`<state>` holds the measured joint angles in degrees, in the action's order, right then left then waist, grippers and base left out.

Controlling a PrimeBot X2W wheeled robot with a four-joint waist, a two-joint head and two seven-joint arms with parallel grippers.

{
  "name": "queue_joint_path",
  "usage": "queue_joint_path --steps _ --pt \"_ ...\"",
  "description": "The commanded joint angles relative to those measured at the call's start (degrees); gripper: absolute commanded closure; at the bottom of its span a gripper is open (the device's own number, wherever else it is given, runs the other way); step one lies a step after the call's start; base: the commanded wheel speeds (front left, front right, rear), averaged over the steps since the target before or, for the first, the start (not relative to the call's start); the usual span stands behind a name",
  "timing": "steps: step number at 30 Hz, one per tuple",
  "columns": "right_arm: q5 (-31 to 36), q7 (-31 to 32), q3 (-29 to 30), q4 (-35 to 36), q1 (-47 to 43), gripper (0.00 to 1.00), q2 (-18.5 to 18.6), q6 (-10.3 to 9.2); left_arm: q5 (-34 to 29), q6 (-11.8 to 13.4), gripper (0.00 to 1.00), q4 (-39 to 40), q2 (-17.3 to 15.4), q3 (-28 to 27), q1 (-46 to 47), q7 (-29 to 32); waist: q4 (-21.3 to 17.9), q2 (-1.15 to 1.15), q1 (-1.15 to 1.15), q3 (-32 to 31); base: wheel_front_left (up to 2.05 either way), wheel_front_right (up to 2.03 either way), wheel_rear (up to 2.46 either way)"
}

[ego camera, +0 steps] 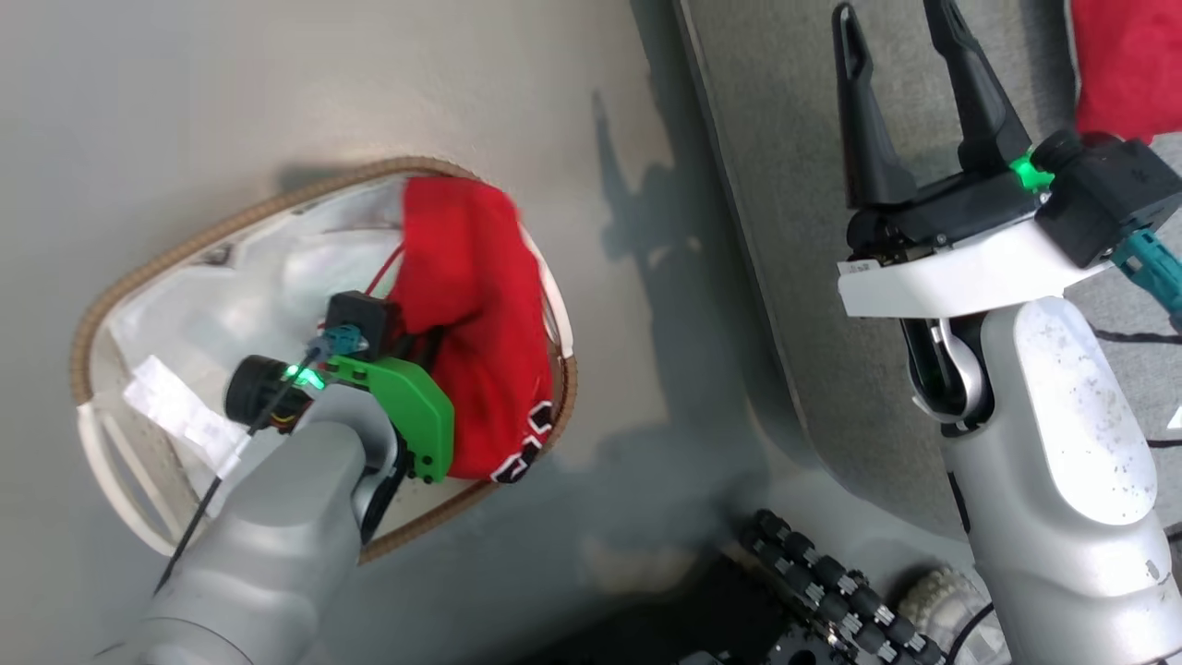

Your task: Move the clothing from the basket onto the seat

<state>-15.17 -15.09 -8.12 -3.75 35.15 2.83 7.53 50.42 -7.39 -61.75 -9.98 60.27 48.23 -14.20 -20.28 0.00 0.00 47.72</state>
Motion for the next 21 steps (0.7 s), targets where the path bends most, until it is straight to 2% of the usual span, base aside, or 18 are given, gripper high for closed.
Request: queue_joint_path --steps 1,9,21 --pt "0.61 -0.11 0.4 -0.53 -1.31 0.0 0.19 -0.08 0.85 -0.16 1.0 0.37 0.18 -0.01 -1.31 -0.59 3.01 0.0 0.0 -5.68 0.0 0.0 0.0" --pt "2.93 -0.11 1.56 -3.21 -4.72 0.0 0.21 -0.08 0.76 -0.17 1.0 4.69 1.29 -3.04 -5.55 -1.03 6.82 0.0 0.0 -14.46 0.0 0.0 0.0" --pt "5.31 -0.11 2.84 -6.42 -11.74 0.0 0.22 -0.08 -7.33 -0.17 1.0 14.9 2.98 -14.45 -14.97 -1.02 11.31 0.0 0.0 -26.49 0.0 0.0 0.0"
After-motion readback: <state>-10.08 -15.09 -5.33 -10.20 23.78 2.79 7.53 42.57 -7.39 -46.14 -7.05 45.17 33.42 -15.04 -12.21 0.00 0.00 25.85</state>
